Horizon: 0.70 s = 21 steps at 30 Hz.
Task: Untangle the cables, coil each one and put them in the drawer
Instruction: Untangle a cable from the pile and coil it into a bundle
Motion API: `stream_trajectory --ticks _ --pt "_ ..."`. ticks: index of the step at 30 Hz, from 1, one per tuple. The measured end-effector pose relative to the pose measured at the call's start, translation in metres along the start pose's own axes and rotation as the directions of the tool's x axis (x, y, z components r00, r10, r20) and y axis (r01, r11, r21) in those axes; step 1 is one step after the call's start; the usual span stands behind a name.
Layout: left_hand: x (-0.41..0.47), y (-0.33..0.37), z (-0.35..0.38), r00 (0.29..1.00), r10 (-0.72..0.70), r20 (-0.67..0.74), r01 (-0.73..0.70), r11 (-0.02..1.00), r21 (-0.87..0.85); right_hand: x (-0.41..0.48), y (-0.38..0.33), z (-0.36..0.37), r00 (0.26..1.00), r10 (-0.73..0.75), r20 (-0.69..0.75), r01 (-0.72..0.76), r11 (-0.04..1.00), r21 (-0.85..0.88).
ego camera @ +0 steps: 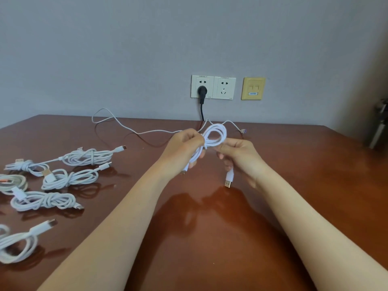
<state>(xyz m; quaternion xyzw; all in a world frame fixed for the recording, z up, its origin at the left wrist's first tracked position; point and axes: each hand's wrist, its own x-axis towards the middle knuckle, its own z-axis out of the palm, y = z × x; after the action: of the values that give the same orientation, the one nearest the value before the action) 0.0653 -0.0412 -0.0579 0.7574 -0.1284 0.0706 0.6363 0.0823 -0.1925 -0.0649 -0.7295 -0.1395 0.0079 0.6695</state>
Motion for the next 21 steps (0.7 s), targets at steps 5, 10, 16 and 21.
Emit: stream_trajectory --ticks 5,10,16,21 --pt "0.003 -0.005 -0.003 0.981 -0.05 -0.187 0.067 0.994 0.082 -0.001 0.002 0.014 0.993 -0.119 0.006 0.111 0.904 -0.413" --pt "0.005 -0.006 -0.005 0.98 -0.089 -0.178 0.092 0.996 0.011 -0.012 -0.002 0.022 0.927 -0.353 0.127 0.313 0.543 -0.779" --pt "0.004 -0.008 -0.003 0.993 -0.081 -0.083 0.096 0.976 0.195 -0.017 -0.012 0.015 0.779 -0.494 0.386 0.461 0.034 -0.887" --pt "0.001 -0.009 -0.004 0.997 -0.064 0.051 0.04 0.924 0.38 -0.011 -0.011 0.011 0.702 -0.578 0.416 0.431 -0.121 -0.894"
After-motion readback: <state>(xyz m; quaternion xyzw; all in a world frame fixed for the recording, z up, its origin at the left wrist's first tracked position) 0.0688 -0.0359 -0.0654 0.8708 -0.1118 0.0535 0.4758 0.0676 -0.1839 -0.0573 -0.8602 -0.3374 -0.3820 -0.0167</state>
